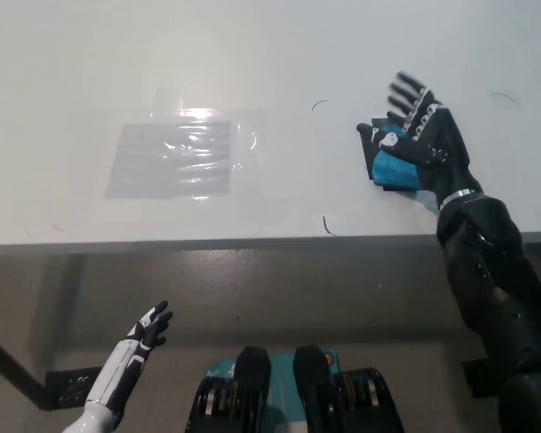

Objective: A soft sponge is kept on the balc marked spot on the table infront of the robot and it uses its right hand fist to press down on it and drrags it across the table in a back and forth manner twice to clean it

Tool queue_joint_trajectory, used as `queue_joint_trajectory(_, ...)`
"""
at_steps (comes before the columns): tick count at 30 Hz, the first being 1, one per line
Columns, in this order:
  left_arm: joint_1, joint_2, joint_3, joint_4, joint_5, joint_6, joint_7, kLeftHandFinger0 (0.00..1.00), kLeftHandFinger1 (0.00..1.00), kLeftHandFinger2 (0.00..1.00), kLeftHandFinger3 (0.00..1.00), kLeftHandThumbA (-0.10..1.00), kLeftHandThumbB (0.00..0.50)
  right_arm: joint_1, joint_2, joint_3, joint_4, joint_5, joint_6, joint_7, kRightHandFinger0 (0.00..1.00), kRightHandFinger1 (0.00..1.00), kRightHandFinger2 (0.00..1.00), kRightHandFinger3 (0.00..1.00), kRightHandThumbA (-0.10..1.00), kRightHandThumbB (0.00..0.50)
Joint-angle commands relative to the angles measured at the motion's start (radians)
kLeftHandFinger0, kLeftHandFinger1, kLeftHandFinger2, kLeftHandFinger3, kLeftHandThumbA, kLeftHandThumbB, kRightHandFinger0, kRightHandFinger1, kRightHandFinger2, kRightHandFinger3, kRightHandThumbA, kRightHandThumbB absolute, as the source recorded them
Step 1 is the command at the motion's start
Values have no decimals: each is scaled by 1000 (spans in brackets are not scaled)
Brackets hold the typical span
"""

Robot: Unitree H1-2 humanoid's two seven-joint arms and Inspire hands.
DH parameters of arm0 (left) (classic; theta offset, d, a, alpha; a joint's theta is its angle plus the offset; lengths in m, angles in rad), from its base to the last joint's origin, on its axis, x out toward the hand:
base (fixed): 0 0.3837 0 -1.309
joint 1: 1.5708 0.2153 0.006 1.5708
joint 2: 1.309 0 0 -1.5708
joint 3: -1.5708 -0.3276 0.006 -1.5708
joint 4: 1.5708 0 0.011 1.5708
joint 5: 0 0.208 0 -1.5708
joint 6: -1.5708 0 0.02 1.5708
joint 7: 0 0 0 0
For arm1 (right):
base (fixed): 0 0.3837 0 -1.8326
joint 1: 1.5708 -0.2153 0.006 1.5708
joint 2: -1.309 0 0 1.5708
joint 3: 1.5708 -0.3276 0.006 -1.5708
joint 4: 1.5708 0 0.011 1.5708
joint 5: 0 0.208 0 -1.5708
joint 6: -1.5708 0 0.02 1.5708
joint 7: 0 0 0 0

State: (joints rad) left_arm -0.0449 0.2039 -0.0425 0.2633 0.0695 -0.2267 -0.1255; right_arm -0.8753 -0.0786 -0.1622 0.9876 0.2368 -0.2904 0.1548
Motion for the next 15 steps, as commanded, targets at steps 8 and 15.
queue_joint_trajectory(8, 7, 13, 5, -10, -4, -50, -1, 1000, 1000, 1000, 1000, 1000, 486, -123, -83, 131, -1192, 211, 421, 90, 1000, 1000, 1000, 1000, 1000, 500)
queue_joint_trajectory(15, -7, 22, 7, -13, -1, -46, -3, 1000, 1000, 1000, 1000, 1000, 491, 148, -92, 189, -1594, 133, 395, 66, 1000, 1000, 1000, 1000, 1000, 500)
